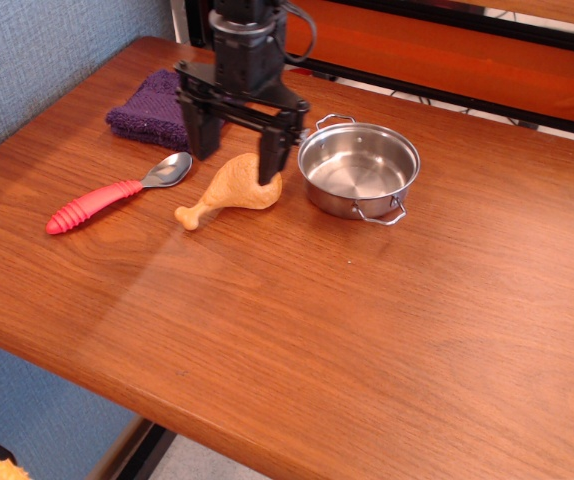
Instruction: Move the leg piece from behind and place in the front edge
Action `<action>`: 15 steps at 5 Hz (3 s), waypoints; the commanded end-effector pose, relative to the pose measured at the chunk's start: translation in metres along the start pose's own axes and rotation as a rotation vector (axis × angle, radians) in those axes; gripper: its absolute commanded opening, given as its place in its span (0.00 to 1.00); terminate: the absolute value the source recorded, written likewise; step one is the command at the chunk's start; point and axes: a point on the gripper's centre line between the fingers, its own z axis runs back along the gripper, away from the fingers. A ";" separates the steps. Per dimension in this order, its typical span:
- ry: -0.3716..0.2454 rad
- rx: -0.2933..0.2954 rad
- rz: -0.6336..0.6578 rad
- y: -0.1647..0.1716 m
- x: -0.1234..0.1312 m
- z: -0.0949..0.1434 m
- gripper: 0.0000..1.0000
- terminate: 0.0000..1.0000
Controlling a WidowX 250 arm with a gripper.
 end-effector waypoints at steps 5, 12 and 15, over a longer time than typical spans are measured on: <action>0.019 -0.037 -0.258 0.011 0.003 -0.060 1.00 0.00; -0.143 -0.096 -0.069 -0.077 -0.025 0.020 0.00 0.00; -0.061 -0.233 -0.201 -0.211 -0.054 -0.020 0.00 0.00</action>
